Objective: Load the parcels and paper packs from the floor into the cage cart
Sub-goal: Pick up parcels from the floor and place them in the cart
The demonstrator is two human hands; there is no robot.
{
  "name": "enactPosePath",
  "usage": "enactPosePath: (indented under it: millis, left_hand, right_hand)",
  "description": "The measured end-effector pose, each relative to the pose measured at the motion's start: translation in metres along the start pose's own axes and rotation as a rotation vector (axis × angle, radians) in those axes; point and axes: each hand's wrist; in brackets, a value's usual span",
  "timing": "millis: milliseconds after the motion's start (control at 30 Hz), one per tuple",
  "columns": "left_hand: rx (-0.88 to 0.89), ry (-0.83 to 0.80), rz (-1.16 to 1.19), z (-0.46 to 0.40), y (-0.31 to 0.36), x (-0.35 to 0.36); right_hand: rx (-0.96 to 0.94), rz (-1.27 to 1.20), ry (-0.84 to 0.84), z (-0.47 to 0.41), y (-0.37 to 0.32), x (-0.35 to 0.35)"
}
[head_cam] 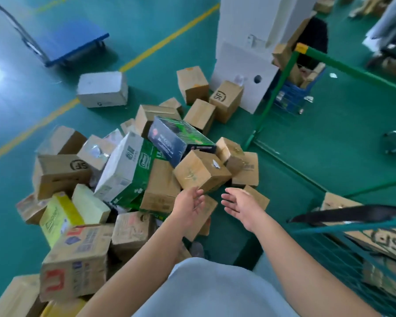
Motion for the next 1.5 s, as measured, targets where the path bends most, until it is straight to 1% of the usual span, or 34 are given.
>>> enactPosePath:
  millis: [200,300,467,600,733,833,1000,1133,1233,1500]
  left_hand:
    - [-0.011,0.122,0.190,-0.019,0.026,-0.029]
    - [-0.027,0.178,0.283,-0.027,0.029,-0.040]
    - [-0.036,0.321,0.442,-0.040,0.034,-0.056]
    - [-0.010,0.455,0.576,-0.043,0.048,-0.054]
    - [0.007,0.532,0.652,-0.044,0.056,-0.047]
    - [-0.001,0.589,0.718,-0.050,0.057,-0.052]
    - [-0.022,0.636,0.781,-0.068,0.052,-0.079]
    - [-0.016,0.661,0.781,-0.093,0.048,-0.119]
    - [-0.027,0.665,0.737,-0.120,0.045,-0.154]
    - [-0.092,0.553,0.652,-0.234,0.048,-0.246]
  right_hand:
    - [0.071,0.137,-0.134,-0.032,-0.020,0.053]
    - [0.120,0.215,-0.174,-0.053,-0.025,0.073]
    - [0.228,0.351,-0.255,-0.085,-0.039,0.105]
    - [0.291,0.494,-0.363,-0.115,-0.064,0.135]
    - [0.320,0.549,-0.404,-0.148,-0.078,0.163]
    - [0.358,0.639,-0.427,-0.165,-0.077,0.183]
    - [0.387,0.739,-0.460,-0.181,-0.062,0.221]
    - [0.404,0.807,-0.471,-0.197,-0.034,0.250]
    - [0.389,0.865,-0.463,-0.213,-0.009,0.273]
    - [0.385,0.893,-0.379,-0.274,0.069,0.333]
Point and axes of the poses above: each hand's wrist, its own z-axis away from the middle knuckle, its own x-axis out of the palm, y = z × x, and after that the axes turned 11 degrees about -z, right-handed
